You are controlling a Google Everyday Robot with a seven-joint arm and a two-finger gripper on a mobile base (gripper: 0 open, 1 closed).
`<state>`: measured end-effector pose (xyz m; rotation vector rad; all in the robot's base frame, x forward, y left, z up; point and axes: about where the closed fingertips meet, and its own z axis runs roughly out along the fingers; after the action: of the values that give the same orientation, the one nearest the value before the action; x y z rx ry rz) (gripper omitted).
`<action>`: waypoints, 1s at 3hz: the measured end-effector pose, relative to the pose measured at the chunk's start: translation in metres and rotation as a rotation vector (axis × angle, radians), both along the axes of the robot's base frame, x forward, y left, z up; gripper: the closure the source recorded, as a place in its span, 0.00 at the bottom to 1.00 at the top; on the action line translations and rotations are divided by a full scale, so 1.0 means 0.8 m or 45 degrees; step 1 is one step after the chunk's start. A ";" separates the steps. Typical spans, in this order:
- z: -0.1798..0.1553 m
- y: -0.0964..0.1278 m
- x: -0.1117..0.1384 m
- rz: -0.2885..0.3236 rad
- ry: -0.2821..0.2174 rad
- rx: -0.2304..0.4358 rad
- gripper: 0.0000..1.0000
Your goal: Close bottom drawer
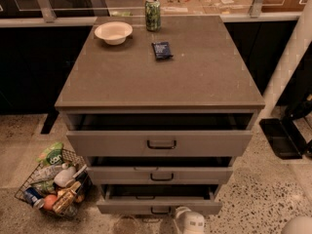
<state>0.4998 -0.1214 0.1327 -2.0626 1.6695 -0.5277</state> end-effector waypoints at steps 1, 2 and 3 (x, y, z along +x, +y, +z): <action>0.000 0.000 -0.001 0.000 0.000 0.000 1.00; 0.000 0.000 -0.001 0.000 0.000 0.000 1.00; 0.000 0.000 -0.001 0.000 0.000 0.000 1.00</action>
Offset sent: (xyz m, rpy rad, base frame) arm 0.2222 0.0199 -0.0504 0.1216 -0.1557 0.0694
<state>0.4990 -0.1212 0.1326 -2.0627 1.6695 -0.5276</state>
